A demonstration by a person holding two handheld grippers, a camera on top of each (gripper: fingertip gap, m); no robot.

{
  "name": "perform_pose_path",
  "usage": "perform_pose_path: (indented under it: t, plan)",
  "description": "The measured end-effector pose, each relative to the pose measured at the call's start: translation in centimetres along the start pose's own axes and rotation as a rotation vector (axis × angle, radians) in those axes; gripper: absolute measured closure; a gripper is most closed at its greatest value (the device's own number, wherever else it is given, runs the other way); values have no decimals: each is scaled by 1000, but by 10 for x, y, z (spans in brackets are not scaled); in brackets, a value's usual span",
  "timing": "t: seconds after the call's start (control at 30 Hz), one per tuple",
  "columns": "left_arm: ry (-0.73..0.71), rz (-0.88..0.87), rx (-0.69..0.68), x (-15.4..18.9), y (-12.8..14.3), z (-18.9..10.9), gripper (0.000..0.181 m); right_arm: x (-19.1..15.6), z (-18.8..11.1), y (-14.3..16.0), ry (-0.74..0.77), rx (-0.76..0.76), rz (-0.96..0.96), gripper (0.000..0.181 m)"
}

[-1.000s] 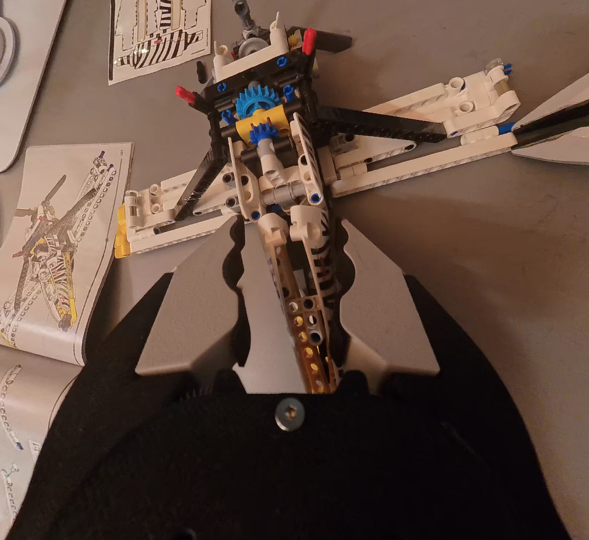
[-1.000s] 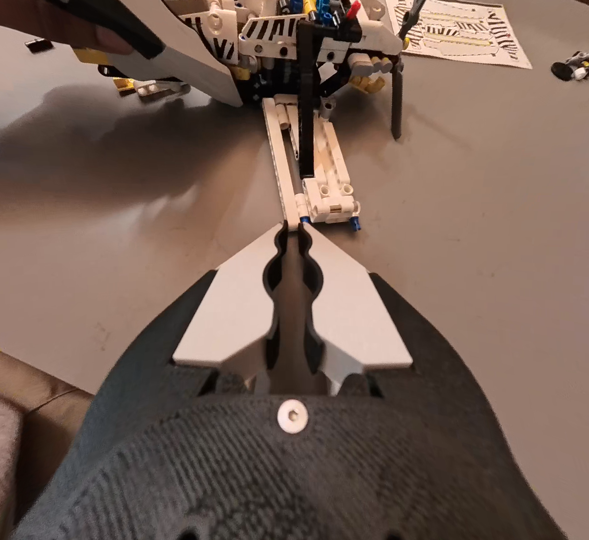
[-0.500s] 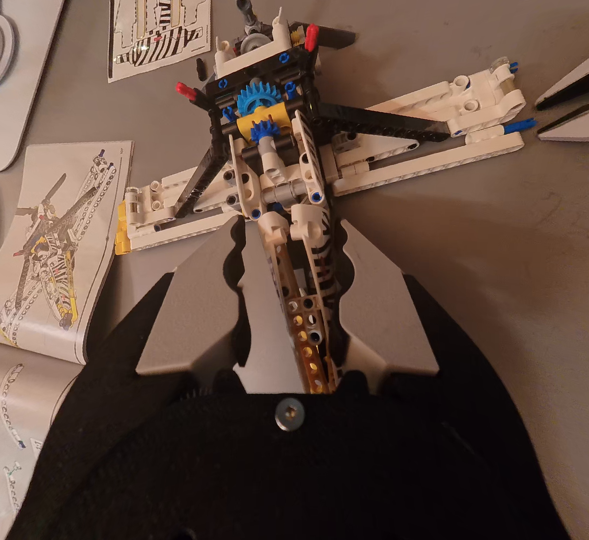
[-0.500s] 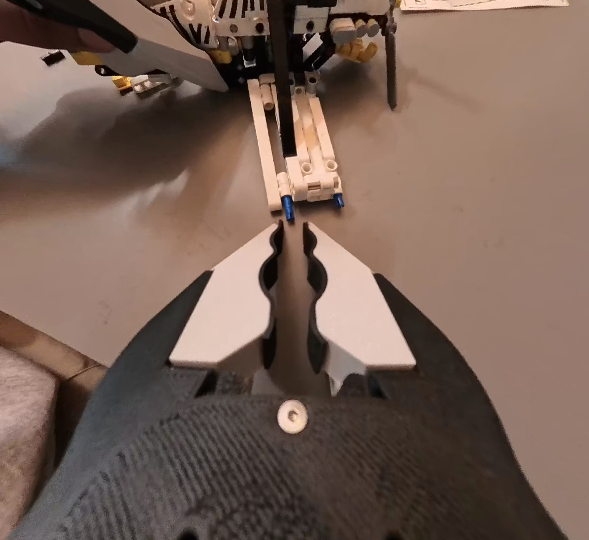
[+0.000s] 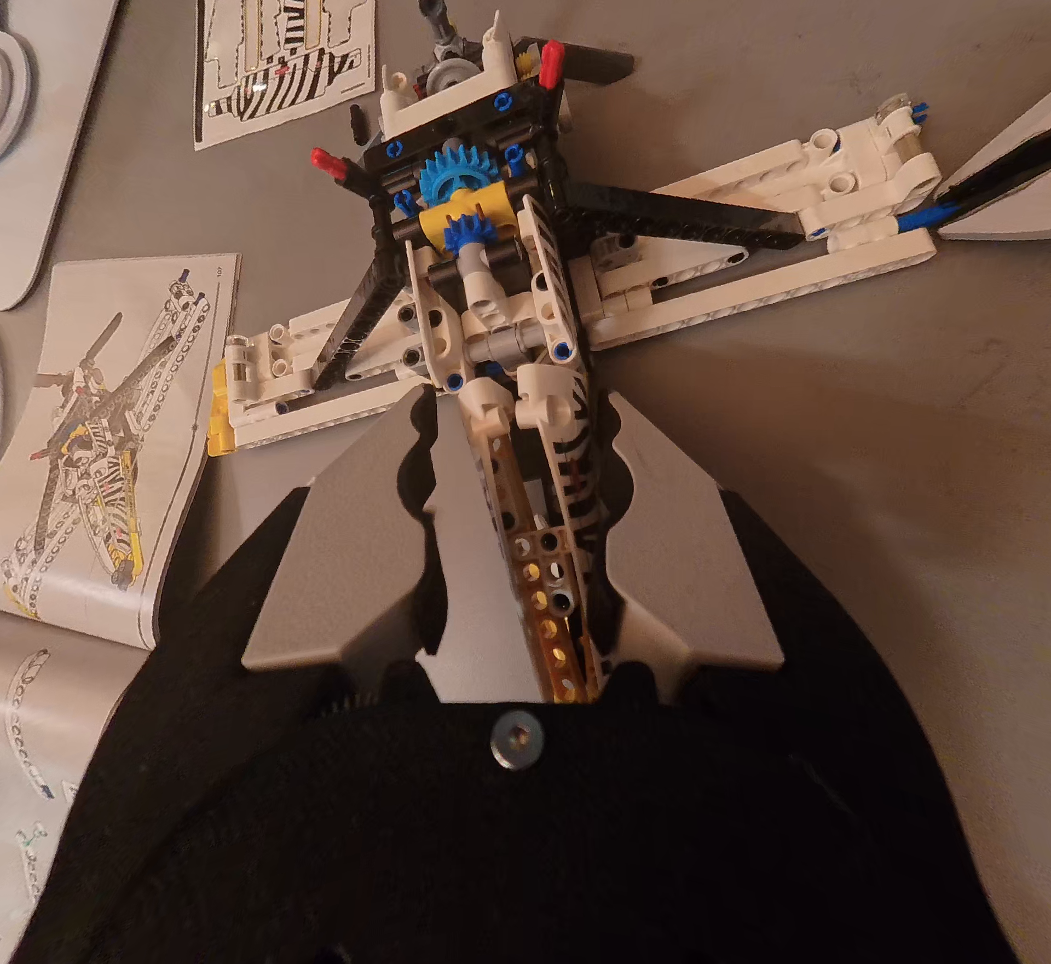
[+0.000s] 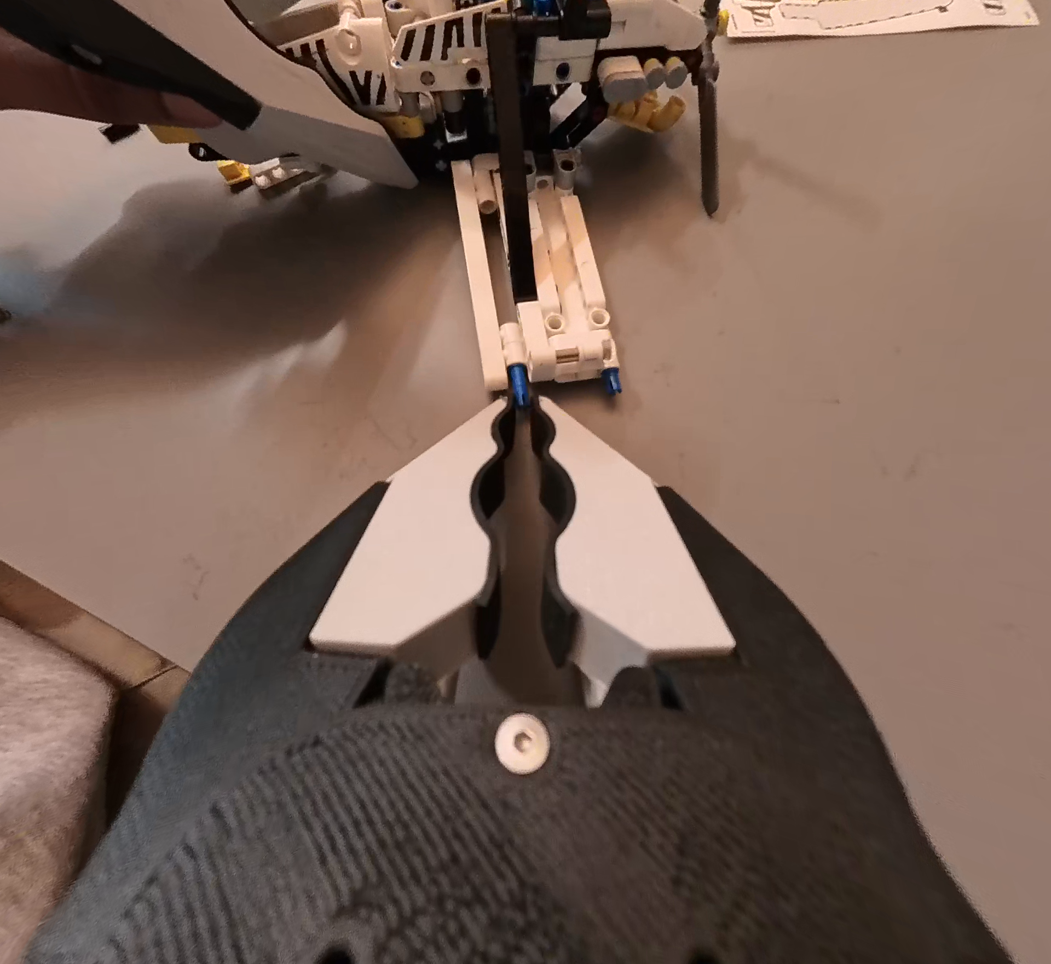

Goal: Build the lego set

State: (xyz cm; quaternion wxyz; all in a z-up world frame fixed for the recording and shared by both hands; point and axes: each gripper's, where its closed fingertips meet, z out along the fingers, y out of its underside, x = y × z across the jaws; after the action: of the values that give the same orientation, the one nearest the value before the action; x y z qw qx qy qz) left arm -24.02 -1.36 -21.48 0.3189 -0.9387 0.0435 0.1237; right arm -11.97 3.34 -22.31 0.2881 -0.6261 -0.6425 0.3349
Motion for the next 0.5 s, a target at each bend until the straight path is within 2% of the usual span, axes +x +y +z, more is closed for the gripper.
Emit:
perform_pose_path:
  t: [0.5]
  plan:
    - [-4, 6, -5, 0, 1, 1, 125, 1, -2, -2, 21, 30, -28, 178]
